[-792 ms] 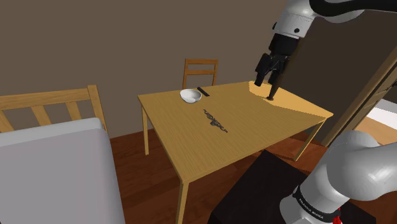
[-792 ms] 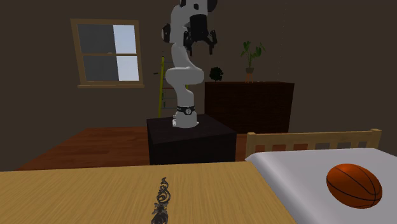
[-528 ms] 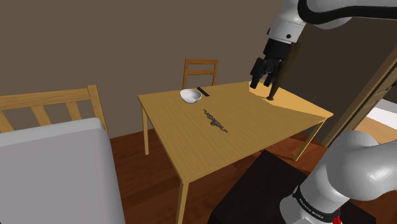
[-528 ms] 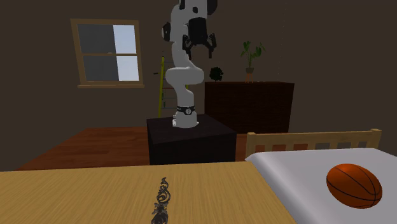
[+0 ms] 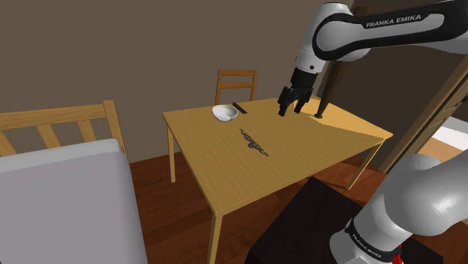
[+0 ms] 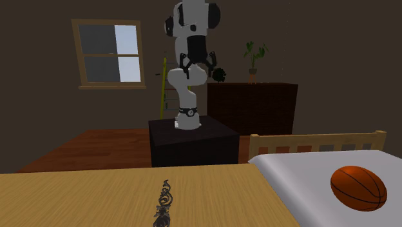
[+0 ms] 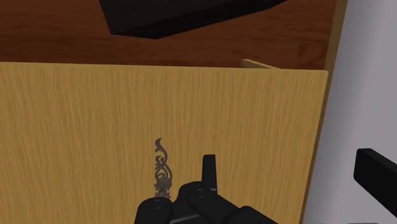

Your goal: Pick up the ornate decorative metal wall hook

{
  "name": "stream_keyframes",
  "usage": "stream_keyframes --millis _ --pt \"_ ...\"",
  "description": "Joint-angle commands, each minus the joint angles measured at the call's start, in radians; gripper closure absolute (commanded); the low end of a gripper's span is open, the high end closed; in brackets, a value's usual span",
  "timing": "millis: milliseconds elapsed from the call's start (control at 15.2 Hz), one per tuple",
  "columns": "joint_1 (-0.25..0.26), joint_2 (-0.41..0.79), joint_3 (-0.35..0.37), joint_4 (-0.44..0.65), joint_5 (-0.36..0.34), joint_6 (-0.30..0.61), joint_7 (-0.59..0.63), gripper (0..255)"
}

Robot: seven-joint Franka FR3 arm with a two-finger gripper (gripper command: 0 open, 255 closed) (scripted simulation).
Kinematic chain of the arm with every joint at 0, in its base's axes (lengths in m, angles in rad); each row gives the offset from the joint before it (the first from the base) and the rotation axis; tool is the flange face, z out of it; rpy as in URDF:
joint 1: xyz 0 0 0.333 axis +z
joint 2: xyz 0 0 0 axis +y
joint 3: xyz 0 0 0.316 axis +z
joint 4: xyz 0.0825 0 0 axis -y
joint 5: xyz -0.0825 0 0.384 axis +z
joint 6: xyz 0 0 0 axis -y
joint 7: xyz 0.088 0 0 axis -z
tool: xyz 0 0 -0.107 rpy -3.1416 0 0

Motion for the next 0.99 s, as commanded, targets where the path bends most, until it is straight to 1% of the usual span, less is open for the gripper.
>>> stream_keyframes --millis 0,462,924 --pt "-0.003 0.07 -0.016 0.011 -0.003 0.056 -0.016 0" --pt "-0.01 0.319 -0.069 0.067 0.014 0.238 -0.079 0" --pt "-0.024 0.589 -0.104 0.185 0.076 0.372 -0.159 0"
